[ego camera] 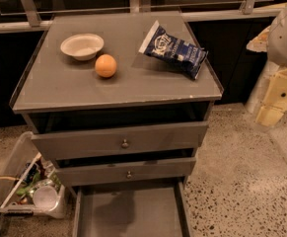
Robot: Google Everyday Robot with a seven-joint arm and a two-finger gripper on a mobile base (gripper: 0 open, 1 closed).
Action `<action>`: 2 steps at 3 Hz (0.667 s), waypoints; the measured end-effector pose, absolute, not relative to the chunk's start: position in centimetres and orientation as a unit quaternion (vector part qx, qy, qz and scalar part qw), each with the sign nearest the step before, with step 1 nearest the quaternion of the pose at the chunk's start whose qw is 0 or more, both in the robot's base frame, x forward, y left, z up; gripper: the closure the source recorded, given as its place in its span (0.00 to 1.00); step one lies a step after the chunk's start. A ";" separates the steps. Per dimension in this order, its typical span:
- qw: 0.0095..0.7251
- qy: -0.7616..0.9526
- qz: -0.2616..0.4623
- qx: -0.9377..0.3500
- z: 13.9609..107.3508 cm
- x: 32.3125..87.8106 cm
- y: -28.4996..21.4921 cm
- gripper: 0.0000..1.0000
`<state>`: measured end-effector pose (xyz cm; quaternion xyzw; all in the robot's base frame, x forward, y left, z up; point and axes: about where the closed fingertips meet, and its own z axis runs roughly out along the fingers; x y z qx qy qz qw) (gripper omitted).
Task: Place blue chip bag into bottom drawer
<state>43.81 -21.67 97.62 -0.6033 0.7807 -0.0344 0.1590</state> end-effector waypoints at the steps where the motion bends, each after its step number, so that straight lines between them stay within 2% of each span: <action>1: 0.160 0.780 -0.035 -0.603 97.7 43.9 -21.6 0.00; 2: 0.181 0.771 -0.048 -0.609 98.0 45.4 -21.1 0.00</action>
Offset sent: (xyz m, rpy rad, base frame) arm 0.0417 0.0140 0.0033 0.0079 -0.1099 0.0464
